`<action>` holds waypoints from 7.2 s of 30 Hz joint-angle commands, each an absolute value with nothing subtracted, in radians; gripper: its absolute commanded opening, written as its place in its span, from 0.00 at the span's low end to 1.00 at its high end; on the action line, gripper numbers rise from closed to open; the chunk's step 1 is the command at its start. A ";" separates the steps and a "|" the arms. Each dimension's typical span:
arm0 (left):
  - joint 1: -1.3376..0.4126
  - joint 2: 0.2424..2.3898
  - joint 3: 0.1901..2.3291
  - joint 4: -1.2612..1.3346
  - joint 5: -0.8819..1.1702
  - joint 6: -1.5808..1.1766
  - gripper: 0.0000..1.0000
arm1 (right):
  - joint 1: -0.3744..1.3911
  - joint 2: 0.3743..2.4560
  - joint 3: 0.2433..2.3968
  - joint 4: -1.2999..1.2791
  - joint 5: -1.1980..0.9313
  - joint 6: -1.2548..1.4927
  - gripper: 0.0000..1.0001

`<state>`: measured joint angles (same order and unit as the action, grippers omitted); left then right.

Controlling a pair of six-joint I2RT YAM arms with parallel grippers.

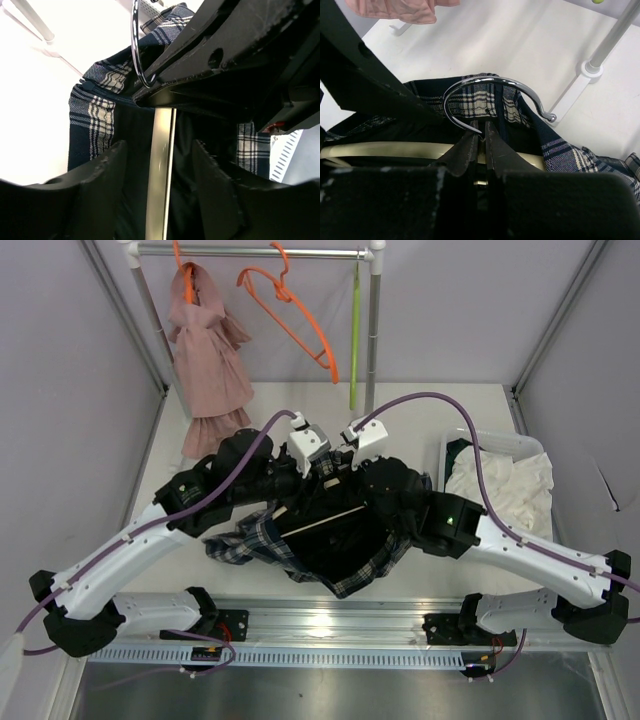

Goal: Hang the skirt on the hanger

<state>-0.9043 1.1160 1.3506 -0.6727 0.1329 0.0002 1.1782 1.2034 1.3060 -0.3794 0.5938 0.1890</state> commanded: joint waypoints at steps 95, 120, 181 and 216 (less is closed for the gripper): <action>-0.930 1.023 1.500 -0.723 0.005 0.028 0.00 | 0.821 1.351 1.706 -0.896 0.618 0.288 0.07; -0.930 1.167 1.591 -0.831 -0.170 0.032 0.00 | 0.910 1.457 1.959 -1.065 0.715 0.304 0.00; -0.945 1.135 1.562 -0.856 -0.144 0.081 0.00 | 0.781 1.618 2.114 -1.077 0.499 0.290 0.00; -0.939 1.000 1.623 -0.738 -0.251 0.091 0.00 | 0.782 1.487 1.990 -0.957 0.404 0.318 0.72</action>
<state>-0.9401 1.0214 1.5845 -0.8474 -0.2077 0.0875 0.8017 1.5547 1.9610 -1.0321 0.4667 0.3145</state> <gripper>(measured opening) 0.149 0.698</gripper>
